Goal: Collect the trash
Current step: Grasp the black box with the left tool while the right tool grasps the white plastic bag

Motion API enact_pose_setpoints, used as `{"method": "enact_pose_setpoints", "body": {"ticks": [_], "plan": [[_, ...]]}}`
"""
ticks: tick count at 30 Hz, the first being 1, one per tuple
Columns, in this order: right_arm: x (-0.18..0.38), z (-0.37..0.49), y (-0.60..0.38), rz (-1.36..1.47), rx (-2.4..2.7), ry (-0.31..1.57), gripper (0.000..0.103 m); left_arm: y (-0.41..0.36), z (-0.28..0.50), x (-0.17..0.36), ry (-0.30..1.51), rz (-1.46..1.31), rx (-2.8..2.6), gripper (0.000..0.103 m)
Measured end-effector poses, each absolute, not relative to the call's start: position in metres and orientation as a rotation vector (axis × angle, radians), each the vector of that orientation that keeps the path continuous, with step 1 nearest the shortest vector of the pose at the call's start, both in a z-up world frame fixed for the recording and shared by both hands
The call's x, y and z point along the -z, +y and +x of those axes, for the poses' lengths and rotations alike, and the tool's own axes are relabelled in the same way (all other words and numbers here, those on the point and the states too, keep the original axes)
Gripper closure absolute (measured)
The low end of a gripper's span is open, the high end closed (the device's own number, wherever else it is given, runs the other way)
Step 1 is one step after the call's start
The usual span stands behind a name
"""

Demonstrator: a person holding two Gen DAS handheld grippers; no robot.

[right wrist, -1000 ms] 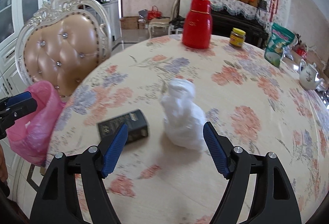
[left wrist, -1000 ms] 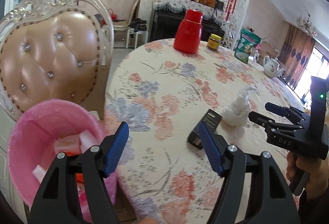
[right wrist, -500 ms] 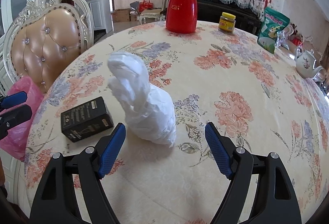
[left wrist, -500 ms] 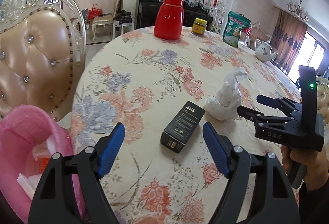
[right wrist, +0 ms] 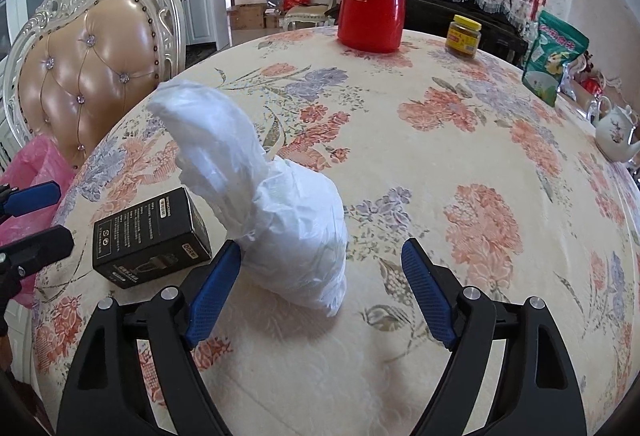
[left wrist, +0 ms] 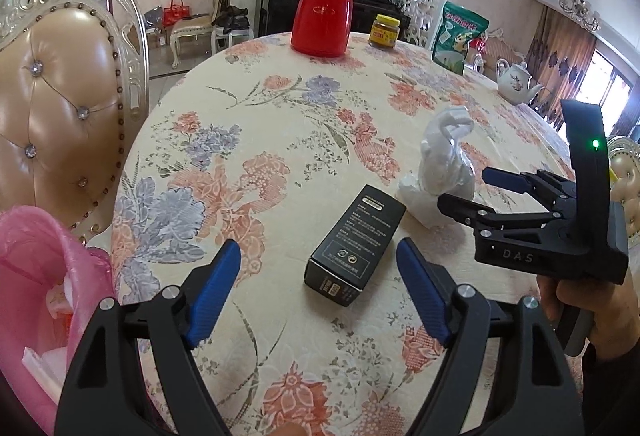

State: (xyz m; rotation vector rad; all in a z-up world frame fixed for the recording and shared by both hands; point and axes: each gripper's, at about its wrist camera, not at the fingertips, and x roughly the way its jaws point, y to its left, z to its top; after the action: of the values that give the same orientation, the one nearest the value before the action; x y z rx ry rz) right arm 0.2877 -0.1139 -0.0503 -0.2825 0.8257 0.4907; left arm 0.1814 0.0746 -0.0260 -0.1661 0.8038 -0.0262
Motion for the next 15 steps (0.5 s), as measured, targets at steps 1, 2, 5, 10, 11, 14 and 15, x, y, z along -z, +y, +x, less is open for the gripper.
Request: {"method": "enact_pose_setpoints", "body": {"ticks": [1, 2, 5, 10, 11, 14, 15], "plan": [[0.051, 0.289, -0.113, -0.284, -0.494, 0.827, 0.025, 0.074, 0.183, 0.027, 0.806, -0.164, 0.028, 0.025], [0.053, 0.29, -0.111, -0.287, -0.497, 0.828, 0.025, 0.074, 0.185, 0.029, 0.809, -0.162, 0.031, 0.025], [0.057, 0.296, -0.107, -0.295, -0.508, 0.84, 0.028, 0.071, 0.19, 0.032, 0.817, -0.152, 0.043, 0.025], [0.06, 0.302, -0.102, -0.307, -0.534, 0.852, 0.043, 0.066, 0.198, 0.037, 0.828, -0.133, 0.065, 0.025], [0.061, 0.303, -0.101, -0.312, -0.541, 0.855, 0.05, 0.065, 0.2, 0.038, 0.831, -0.129, 0.069, 0.025], [0.065, 0.305, -0.101, -0.309, -0.548, 0.868, 0.056, 0.06, 0.205, 0.041, 0.839, -0.112, 0.089, 0.025], [0.065, 0.305, -0.101, -0.309, -0.548, 0.869, 0.058, 0.059, 0.207, 0.043, 0.842, -0.106, 0.095, 0.025]]}}
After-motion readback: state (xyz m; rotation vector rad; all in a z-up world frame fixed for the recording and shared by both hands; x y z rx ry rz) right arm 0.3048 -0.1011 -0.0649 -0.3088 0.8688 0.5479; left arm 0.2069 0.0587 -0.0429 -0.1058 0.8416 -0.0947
